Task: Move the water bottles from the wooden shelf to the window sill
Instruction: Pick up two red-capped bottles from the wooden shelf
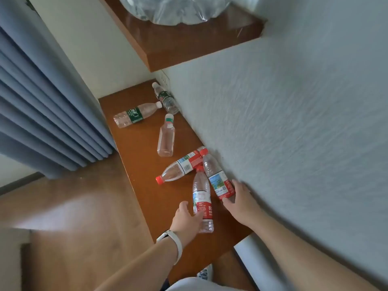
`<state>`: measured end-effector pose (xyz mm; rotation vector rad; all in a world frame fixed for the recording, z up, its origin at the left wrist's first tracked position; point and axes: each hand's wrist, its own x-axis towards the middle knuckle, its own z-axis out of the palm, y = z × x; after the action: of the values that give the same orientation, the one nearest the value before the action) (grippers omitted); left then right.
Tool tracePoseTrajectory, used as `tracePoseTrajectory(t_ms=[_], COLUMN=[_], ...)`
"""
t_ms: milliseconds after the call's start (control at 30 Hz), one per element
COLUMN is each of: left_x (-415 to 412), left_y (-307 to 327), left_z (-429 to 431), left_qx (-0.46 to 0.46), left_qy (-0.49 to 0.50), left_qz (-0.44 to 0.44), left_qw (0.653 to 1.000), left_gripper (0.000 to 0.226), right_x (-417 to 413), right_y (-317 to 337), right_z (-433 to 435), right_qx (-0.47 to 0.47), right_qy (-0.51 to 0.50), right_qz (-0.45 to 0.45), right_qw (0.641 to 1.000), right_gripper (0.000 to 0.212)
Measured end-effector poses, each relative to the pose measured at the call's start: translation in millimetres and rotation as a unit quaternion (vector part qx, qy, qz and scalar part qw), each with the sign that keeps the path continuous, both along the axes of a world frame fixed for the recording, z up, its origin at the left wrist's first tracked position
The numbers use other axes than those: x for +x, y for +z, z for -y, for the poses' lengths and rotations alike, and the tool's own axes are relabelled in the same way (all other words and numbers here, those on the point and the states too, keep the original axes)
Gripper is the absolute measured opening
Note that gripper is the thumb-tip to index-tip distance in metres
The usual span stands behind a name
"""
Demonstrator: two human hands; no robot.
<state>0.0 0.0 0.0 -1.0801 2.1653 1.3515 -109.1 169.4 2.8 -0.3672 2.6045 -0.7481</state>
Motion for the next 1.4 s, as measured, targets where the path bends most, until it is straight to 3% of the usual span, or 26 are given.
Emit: tracePoseTrajectory(t_ms=[133,367,733,933,1100,1233,1400], left_x=[-8.2,-15.4,-4.1,6.0,17.9,33.1,54.7], left_y=[-9.3,-19.9,-12.9,6.4,24.4,33.8,49.3], left_z=[-5.8,-13.2,-5.2,-2.2,14.3,30.7,53.7], left_qx=[0.028,-0.021,0.095,0.116,0.105,0.097,0.098], left_qy=[0.011,-0.017,0.013,0.066,0.109,0.169,0.237], left_qz=[0.015,0.043,0.060,0.016,-0.032,-0.063,-0.113], left_qw=[0.999,0.999,0.994,0.991,0.988,0.979,0.960], left_gripper=[0.073,0.067,0.053,0.059,0.061,0.063,0.059], right_x=[-15.2,-25.6,-19.0,-14.0,-10.2,-6.3,10.6], right_y=[-3.5,-18.8,-14.9,-4.1,8.3,12.8,26.8], right_z=[10.1,26.0,13.5,10.9,24.6,46.2,69.1], right_qx=[-0.011,-0.020,-0.086,-0.150,-0.202,-0.239,-0.255], right_qy=[-0.007,-0.037,-0.050,-0.034,-0.015,0.019,0.050], right_qz=[0.050,0.094,0.117,0.115,0.124,0.122,0.136], right_qw=[0.999,0.995,0.988,0.981,0.971,0.963,0.956], right_gripper=[0.056,0.044,0.043,0.049,0.041,0.054,0.055])
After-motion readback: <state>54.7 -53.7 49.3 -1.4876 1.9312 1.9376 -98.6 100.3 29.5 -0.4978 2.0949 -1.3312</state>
